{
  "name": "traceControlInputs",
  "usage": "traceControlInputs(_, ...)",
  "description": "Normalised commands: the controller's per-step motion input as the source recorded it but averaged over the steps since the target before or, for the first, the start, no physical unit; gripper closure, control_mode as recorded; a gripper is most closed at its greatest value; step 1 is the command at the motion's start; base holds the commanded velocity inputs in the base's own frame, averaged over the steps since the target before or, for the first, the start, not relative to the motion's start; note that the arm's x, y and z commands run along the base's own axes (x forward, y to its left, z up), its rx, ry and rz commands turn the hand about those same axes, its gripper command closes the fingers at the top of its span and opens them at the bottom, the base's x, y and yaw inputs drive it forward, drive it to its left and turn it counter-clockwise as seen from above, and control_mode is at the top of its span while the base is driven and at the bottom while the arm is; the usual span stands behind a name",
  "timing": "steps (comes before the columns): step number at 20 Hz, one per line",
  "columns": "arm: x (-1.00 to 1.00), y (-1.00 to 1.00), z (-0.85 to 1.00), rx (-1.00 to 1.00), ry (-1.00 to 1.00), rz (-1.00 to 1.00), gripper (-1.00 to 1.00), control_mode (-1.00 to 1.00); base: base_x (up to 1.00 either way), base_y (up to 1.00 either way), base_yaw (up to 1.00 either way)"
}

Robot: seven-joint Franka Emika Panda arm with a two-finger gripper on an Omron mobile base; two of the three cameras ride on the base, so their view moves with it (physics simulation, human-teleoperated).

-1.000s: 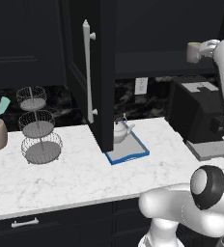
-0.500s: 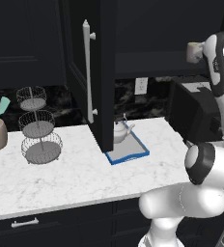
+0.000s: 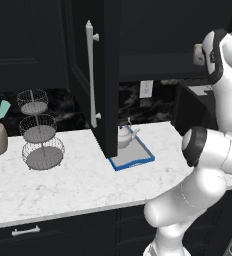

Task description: Pick the kettle from the counter and place it on the tray. Then pick the mug from the cabinet and place it on the tray. Then close the cabinet doors.

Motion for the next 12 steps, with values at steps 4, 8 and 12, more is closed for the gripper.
traceControlInputs(4,0.25,-0.25,0.0,0.0,0.0,0.0,-1.0,-1.0,0.0,0.0,0.0)
traceControlInputs(8,0.29,-0.17,-0.03,0.0,0.0,0.0,-1.0,-1.0,0.0,0.0,0.0)
traceControlInputs(12,0.25,-0.07,-0.07,0.0,-0.01,0.0,-1.0,-1.0,0.0,0.0,0.0)
